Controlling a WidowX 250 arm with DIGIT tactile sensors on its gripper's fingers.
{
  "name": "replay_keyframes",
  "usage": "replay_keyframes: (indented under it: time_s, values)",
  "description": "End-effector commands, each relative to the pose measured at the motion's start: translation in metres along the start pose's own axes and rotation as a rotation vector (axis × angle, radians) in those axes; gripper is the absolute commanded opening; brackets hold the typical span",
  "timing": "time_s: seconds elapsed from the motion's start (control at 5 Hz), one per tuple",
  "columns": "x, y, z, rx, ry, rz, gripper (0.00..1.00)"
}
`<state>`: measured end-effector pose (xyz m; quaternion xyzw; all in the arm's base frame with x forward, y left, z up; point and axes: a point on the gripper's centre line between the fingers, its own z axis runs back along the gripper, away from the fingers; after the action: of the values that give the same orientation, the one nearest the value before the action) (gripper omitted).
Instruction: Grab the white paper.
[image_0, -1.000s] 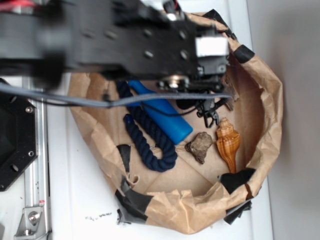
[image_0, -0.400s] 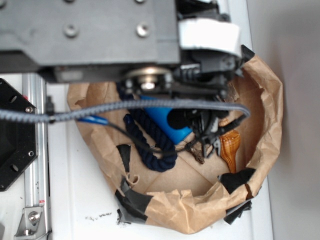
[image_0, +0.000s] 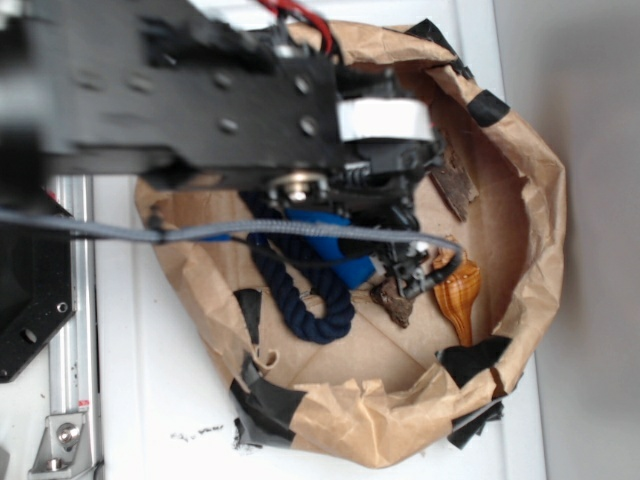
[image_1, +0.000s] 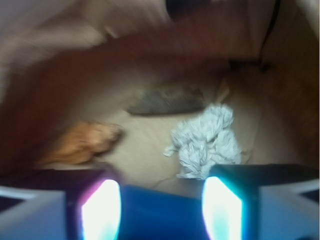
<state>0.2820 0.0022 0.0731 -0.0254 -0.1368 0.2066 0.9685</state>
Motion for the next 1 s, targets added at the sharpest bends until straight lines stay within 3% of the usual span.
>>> replay_keyframes:
  time_s: [0.0, 0.2, 0.4, 0.8]
  values:
    - [0.025, 0.024, -0.036, 0.048, 0.016, 0.045, 1.00]
    - [0.029, 0.019, -0.057, 0.085, 0.047, 0.005, 1.00]
    - [0.025, 0.009, -0.061, 0.113, 0.049, -0.044, 0.00]
    - [0.035, 0.002, -0.011, 0.047, -0.020, -0.075, 0.00]
